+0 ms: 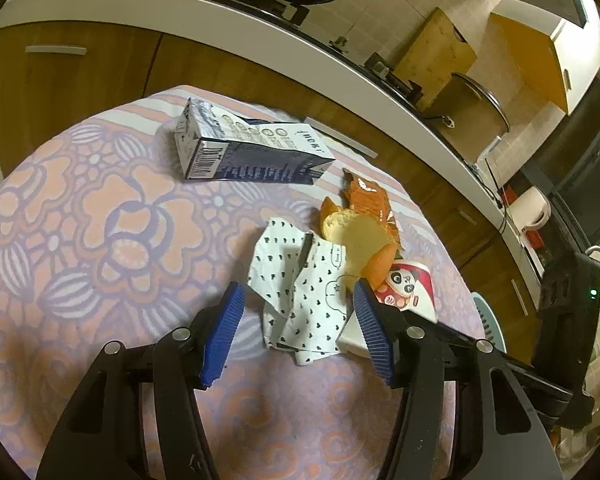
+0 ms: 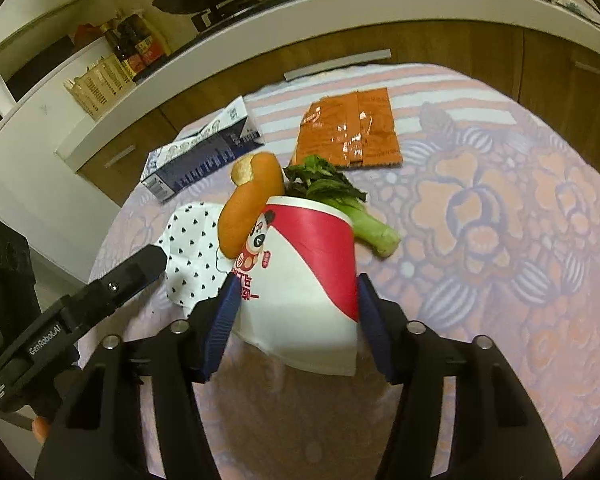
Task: Collect trash
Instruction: 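Grasp the heart-print napkin with the left tool while the right tool grasps the red-and-white paper cup, then carry the napkin and paper cup over the blue basket and open both tools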
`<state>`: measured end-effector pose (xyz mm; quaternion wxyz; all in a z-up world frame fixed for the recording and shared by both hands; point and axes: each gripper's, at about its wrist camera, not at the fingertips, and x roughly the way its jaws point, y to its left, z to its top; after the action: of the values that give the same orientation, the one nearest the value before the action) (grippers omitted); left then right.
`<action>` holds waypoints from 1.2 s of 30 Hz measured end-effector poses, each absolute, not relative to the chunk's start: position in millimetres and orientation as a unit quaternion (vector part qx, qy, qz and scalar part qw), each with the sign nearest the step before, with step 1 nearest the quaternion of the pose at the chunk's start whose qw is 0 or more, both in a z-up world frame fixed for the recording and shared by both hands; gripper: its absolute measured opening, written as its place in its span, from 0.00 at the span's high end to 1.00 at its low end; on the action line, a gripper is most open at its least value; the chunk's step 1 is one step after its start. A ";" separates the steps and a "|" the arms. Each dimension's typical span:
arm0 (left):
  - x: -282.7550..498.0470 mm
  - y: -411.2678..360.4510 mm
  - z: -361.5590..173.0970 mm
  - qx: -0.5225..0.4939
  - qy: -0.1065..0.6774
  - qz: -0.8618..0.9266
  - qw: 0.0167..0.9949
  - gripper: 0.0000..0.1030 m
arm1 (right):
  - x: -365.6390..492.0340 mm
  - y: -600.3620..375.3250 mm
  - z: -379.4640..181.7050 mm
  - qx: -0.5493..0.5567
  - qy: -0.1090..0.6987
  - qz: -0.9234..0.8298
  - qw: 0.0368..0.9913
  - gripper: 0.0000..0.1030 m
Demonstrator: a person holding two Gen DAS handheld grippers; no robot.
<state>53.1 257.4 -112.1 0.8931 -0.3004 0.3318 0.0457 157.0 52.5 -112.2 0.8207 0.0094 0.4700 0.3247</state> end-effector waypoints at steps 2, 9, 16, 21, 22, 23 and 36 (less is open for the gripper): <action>53.6 258.1 -110.4 -0.297 0.334 0.057 0.893 0.36 | 155.2 50.3 -106.0 0.010 0.458 0.330 0.825 0.60; 77.8 256.8 -110.6 -0.258 0.379 0.080 0.885 0.31 | 136.9 57.0 -91.3 -0.040 0.419 0.328 0.846 0.62; 94.5 236.6 -110.3 -0.195 0.400 0.092 0.891 0.59 | 125.4 63.6 -77.3 -0.108 0.391 0.296 0.865 0.62; 86.5 238.1 -111.3 -0.217 0.394 0.075 0.890 0.94 | 123.2 68.3 -74.1 -0.143 0.390 0.283 0.865 0.66; 83.0 240.1 -109.8 -0.225 0.390 0.075 0.890 0.96 | 122.4 68.6 -73.9 -0.144 0.389 0.285 0.864 0.66; 78.7 242.2 -106.9 -0.229 0.384 0.077 0.891 0.96 | 122.2 69.2 -73.9 -0.144 0.389 0.290 0.862 0.66; 36.8 264.9 -83.0 -0.229 0.348 0.106 0.903 0.96 | 136.8 79.6 -102.1 -0.055 0.456 0.334 0.823 0.66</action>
<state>36.8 264.9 -83.0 0.9030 -0.2287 0.3481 0.1057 136.8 79.6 -102.1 0.8230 -0.0546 0.4561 0.3341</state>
